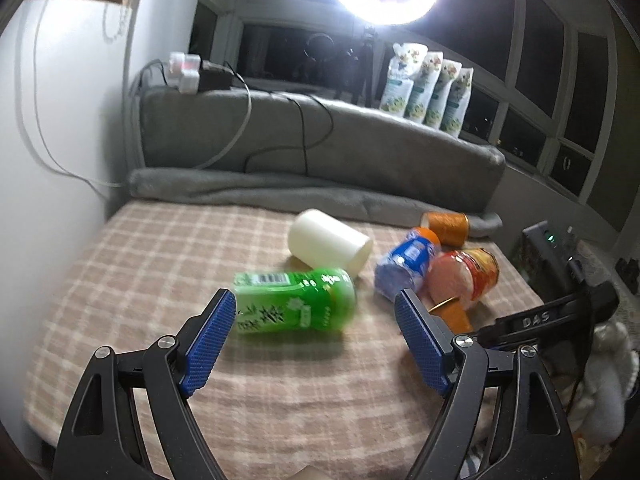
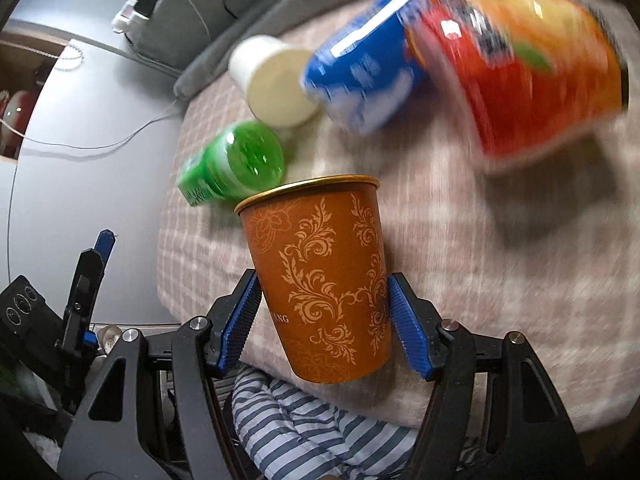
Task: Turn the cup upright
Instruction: 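Carry the orange cup with the right gripper toward the left gripper, then close the left gripper on the orange cup while the right gripper opens and withdraws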
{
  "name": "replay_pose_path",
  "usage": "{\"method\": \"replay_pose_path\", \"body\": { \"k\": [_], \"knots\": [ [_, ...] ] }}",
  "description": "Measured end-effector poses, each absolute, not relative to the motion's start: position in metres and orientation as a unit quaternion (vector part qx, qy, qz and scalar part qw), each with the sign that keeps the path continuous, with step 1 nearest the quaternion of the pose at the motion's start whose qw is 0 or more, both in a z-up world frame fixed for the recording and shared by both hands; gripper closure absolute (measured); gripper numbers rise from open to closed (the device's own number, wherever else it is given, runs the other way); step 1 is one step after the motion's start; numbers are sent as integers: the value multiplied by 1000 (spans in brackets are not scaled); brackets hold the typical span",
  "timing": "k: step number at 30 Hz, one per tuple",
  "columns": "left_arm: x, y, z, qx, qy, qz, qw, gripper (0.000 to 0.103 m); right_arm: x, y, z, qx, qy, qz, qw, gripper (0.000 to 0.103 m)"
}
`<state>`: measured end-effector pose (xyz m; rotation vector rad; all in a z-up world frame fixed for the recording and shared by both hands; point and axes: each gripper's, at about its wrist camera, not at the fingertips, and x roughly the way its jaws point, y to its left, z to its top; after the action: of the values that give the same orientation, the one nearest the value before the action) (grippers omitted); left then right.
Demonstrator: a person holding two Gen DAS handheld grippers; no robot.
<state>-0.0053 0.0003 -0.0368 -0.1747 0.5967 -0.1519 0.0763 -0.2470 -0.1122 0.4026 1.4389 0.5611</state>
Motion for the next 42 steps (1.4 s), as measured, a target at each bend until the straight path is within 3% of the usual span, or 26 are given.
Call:
{"method": "replay_pose_path", "body": {
  "k": [14,29,42],
  "knots": [
    [10,-22,-55,-131,366,-149,909,21,73,-241,-119,183,666,256,677,28],
    [51,-61,-97,-239,480,-245,808,21,37,-332,-58,211,543,229,780,24],
    [73,-62,-124,-296,513,-238,770,21,28,-361,-72,240,536,202,784,24]
  ]
}}
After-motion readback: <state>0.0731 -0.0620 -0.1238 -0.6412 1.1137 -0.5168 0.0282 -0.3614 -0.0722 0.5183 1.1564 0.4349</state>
